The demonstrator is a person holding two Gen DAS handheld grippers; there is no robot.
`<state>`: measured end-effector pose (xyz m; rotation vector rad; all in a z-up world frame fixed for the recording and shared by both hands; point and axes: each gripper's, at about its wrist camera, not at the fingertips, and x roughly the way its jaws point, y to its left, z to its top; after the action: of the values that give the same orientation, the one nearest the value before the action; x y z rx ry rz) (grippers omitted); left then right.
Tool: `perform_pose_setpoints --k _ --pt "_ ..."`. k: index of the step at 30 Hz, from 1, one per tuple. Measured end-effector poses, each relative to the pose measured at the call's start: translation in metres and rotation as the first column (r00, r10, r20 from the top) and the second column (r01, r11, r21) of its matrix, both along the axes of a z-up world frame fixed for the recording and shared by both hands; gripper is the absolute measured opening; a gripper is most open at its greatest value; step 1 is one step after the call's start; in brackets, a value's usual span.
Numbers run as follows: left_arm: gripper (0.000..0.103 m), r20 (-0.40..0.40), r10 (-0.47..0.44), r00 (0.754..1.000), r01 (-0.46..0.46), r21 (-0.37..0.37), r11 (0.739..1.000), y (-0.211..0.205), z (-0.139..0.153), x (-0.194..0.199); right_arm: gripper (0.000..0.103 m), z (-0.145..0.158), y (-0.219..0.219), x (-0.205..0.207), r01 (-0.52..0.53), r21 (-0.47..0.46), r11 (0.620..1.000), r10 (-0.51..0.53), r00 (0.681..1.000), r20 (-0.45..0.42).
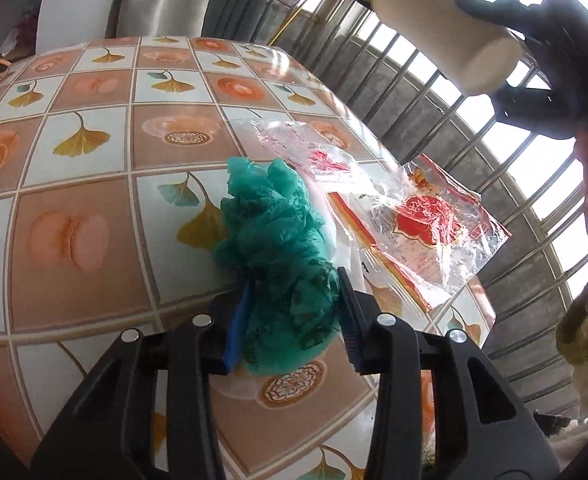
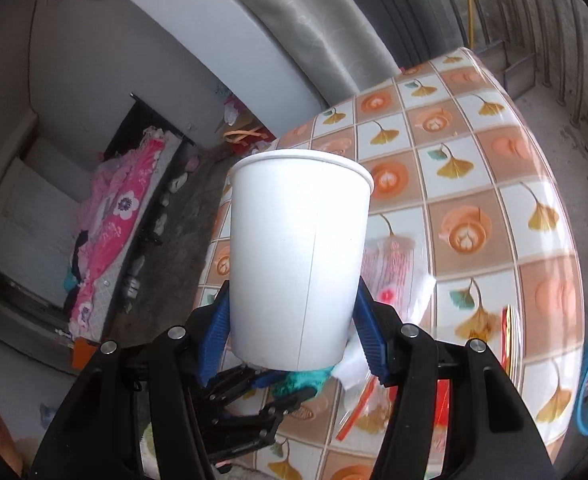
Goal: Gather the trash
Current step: 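Carry the green bag and paper cup with both tools over the wastebasket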
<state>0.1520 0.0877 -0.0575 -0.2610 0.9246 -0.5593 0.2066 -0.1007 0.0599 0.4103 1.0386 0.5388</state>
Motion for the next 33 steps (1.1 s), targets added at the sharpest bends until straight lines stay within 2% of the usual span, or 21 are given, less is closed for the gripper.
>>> perform_pose_setpoints --k 1,8,12,17,21,27,30,33 --pt "0.032 0.002 0.003 1.000 -0.003 0.000 1.000 0.001 0.001 0.001 0.056 -0.002 -0.008 -0.011 0.019 0.016 1.000 -0.019 1.000 0.001" --pt "0.027 -0.001 0.077 0.997 -0.077 0.003 0.997 0.012 0.012 -0.002 0.056 -0.003 -0.047 -0.067 0.099 0.065 0.993 -0.102 0.993 0.053" --pt "0.027 0.017 0.112 0.994 -0.112 -0.008 0.994 0.018 0.032 -0.011 0.056 -0.002 -0.066 -0.091 0.131 0.106 0.986 -0.140 0.987 0.082" --pt "0.027 0.099 0.090 0.991 -0.090 -0.003 0.996 0.004 0.071 -0.026 0.056 0.000 -0.093 -0.122 0.193 0.145 0.970 -0.213 0.968 0.133" --pt "0.027 0.147 0.022 0.989 -0.020 -0.016 1.000 -0.026 0.098 -0.032 0.056 -0.002 -0.127 -0.146 0.263 0.179 0.948 -0.290 0.946 0.146" --pt "0.027 0.175 -0.160 0.971 0.172 -0.055 0.984 -0.102 0.127 -0.035 0.057 -0.001 -0.195 -0.189 0.416 0.231 0.880 -0.457 0.873 0.169" --pt "0.027 0.183 -0.243 0.953 0.257 -0.058 0.965 -0.146 0.135 -0.033 0.057 -0.005 -0.231 -0.215 0.501 0.242 0.831 -0.545 0.821 0.168" --pt "0.027 0.167 -0.337 0.927 0.350 -0.059 0.935 -0.197 0.136 -0.032 0.057 -0.016 -0.264 -0.237 0.588 0.245 0.771 -0.628 0.765 0.142"
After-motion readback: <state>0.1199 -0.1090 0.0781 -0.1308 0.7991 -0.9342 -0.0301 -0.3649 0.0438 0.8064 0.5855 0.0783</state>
